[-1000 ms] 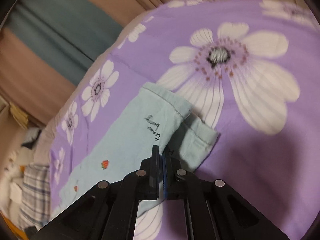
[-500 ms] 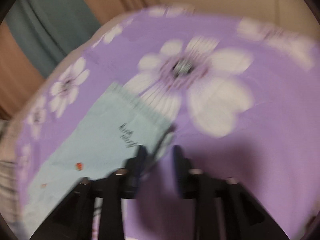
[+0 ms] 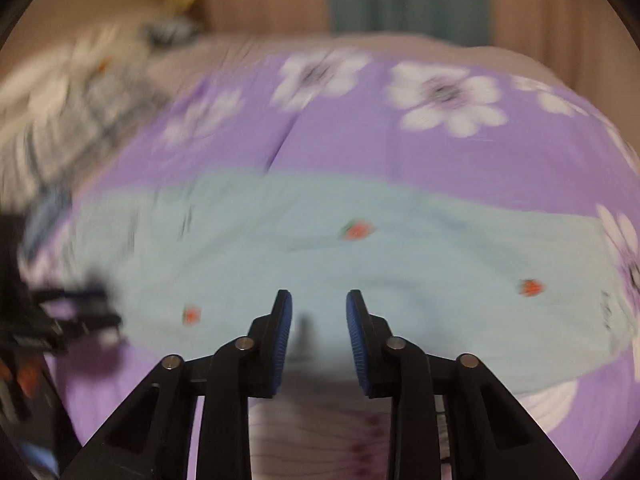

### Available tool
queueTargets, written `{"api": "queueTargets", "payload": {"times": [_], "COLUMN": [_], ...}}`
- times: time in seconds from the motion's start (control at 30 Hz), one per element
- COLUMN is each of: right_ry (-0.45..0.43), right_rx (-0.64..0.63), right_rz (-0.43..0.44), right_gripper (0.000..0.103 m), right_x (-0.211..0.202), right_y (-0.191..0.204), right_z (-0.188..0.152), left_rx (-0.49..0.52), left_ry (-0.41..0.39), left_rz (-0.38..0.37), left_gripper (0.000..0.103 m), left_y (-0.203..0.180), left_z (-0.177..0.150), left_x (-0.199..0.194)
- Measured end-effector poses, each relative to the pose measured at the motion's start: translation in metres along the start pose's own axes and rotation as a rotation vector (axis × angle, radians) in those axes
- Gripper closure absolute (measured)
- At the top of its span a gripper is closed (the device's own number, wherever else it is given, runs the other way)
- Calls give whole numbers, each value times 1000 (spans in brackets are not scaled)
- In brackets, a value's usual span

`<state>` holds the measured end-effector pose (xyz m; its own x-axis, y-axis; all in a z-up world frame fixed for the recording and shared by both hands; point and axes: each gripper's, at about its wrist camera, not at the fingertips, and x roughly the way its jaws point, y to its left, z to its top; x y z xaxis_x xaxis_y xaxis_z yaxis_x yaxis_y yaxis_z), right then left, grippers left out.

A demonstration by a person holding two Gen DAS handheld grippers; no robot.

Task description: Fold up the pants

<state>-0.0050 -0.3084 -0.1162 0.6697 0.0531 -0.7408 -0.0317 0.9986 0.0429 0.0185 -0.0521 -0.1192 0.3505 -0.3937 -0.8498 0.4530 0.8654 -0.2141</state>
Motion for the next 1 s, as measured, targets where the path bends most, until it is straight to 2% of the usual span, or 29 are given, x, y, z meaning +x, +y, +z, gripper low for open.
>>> {"api": "queueTargets", "payload": {"times": [0.07, 0.17, 0.23, 0.3, 0.37, 0.47, 0.53, 0.6, 0.7, 0.83, 0.93, 1.0], "right_ry": [97, 71, 118, 125, 76, 5, -5, -6, 34, 54, 118, 201], "right_rx": [-59, -192, -220, -224, -200, -121, -96, -105, -120, -154, -144, -121], "right_rz": [19, -32, -27, 18, 67, 190, 227, 237, 211, 245, 245, 265], "right_gripper": [74, 74, 74, 74, 74, 74, 74, 74, 74, 74, 74, 74], "right_x": [13, -2, -6, -16, -27, -25, -12, 6, 39, 66, 95, 115], "right_y": [16, 40, 43, 42, 37, 33, 38, 45, 60, 80, 87, 85], "right_z": [-18, -43, -44, -39, -24, 16, 37, 61, 95, 123, 136, 135], "left_rx": [13, -1, -34, -72, -103, -162, -216, -262, -270, -225, -225, -224], "left_ry": [-7, -19, -32, -67, -123, -170, -172, -136, -143, -155, -164, -167], "left_rz": [-17, -47, -86, -130, -132, -75, -28, -1, -35, -22, -32, -43], "left_gripper": [27, 27, 27, 27, 24, 23, 23, 23, 24, 23, 22, 22], "left_y": [3, 8, 12, 16, 22, 42, 62, 79, 88, 85, 87, 88], "left_z": [-4, -6, -1, 6, 16, 29, 33, 30, 22, 20, 20, 19], "left_x": [-2, -8, -13, -21, -28, -27, -20, -11, -8, -8, -8, -9]}}
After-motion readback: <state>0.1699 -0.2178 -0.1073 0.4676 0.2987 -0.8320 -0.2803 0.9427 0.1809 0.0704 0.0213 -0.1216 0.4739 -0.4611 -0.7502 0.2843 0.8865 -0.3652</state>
